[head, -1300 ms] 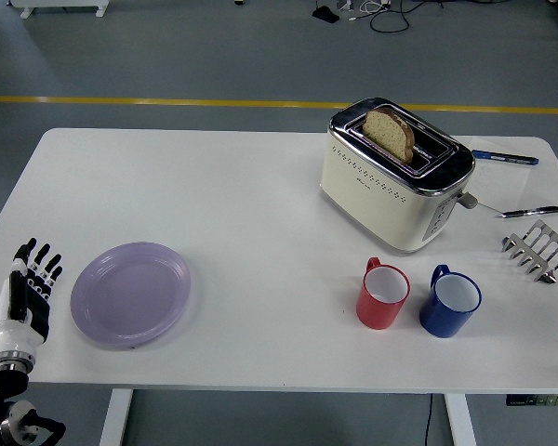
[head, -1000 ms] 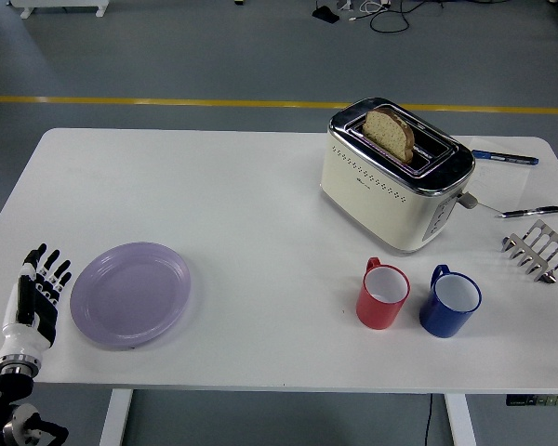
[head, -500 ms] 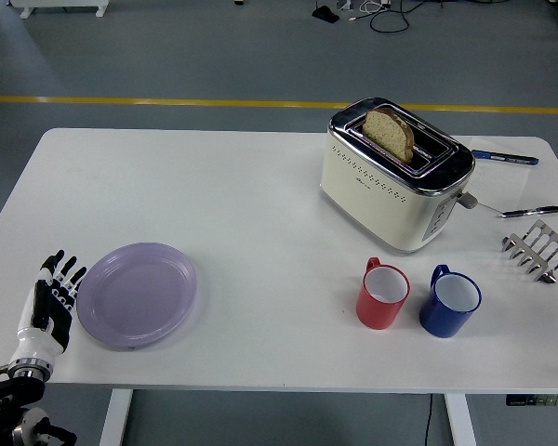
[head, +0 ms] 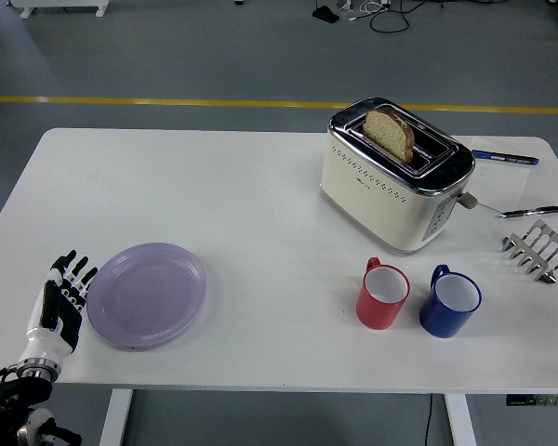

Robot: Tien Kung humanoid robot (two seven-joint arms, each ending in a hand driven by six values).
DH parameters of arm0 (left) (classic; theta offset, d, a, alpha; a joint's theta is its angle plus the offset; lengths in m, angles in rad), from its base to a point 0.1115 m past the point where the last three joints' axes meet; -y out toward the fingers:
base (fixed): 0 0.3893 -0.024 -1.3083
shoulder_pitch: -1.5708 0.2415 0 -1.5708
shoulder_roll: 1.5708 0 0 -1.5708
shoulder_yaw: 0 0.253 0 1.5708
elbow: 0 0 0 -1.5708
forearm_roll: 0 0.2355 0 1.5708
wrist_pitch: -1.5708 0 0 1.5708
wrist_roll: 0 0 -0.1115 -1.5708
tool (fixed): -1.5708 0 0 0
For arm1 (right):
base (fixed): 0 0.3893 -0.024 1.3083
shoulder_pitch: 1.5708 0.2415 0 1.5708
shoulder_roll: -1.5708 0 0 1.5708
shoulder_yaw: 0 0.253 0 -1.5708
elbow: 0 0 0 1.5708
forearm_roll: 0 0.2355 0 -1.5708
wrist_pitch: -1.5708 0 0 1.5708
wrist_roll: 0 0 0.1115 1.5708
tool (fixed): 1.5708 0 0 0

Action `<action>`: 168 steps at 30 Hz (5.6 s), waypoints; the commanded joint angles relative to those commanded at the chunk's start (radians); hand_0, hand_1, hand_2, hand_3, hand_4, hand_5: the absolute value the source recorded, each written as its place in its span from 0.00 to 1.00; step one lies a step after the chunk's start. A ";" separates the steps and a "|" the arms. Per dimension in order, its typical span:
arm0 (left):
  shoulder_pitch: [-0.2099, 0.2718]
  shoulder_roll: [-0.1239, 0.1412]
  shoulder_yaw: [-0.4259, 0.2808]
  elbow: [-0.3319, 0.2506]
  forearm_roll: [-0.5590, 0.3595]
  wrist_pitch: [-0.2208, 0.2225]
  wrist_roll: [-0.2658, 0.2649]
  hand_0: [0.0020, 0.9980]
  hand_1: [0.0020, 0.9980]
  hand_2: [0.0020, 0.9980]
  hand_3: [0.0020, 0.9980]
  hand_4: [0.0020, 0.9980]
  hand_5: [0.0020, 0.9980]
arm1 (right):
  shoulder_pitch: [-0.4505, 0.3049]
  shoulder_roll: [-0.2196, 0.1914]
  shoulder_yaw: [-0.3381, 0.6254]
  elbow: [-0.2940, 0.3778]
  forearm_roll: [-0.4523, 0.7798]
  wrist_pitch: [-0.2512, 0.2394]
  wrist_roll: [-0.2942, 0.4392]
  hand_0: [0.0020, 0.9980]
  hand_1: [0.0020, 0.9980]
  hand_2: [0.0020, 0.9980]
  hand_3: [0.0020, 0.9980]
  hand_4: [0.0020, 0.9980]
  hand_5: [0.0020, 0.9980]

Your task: Push plate across desktop,pick up the break from the machine,place the break in the plate

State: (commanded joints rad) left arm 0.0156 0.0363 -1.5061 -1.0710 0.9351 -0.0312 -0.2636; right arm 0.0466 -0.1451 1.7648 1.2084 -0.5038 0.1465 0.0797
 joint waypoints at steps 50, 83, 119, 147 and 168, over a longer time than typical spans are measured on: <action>-0.022 0.053 0.319 -0.057 -0.264 -0.114 0.030 0.88 0.87 0.93 0.93 0.54 1.00 | 0.000 0.000 -0.010 -0.002 -0.001 0.000 0.002 0.72 0.66 0.67 0.68 0.57 0.61; -0.042 0.049 0.347 -0.102 -0.293 -0.120 0.042 0.80 0.81 0.84 0.83 0.55 1.00 | 0.002 0.003 -0.014 0.001 -0.004 -0.002 0.002 0.72 0.66 0.67 0.68 0.57 0.62; 0.008 0.024 0.078 -0.158 -0.186 -0.039 0.042 0.79 0.78 0.80 0.79 0.54 1.00 | 0.828 -0.146 -0.760 -0.273 -1.196 -0.146 -0.175 0.92 0.86 0.91 0.91 0.84 0.45; -0.003 0.025 0.090 -0.141 -0.181 -0.030 0.051 0.79 0.77 0.80 0.79 0.53 1.00 | 1.086 0.102 -1.036 -0.739 -1.174 -0.145 -0.242 0.90 0.85 0.87 0.88 0.86 0.44; -0.009 0.018 0.091 -0.137 -0.181 -0.028 0.051 0.78 0.77 0.79 0.79 0.51 1.00 | 1.108 0.145 -1.227 -0.835 -1.127 -0.347 -0.296 0.24 0.39 0.46 0.49 0.57 0.09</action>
State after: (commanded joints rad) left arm 0.0065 0.0548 -1.4153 -1.2085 0.7539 -0.0595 -0.2127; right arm 1.1542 0.0000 0.5380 0.3738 -1.6309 -0.2003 -0.2162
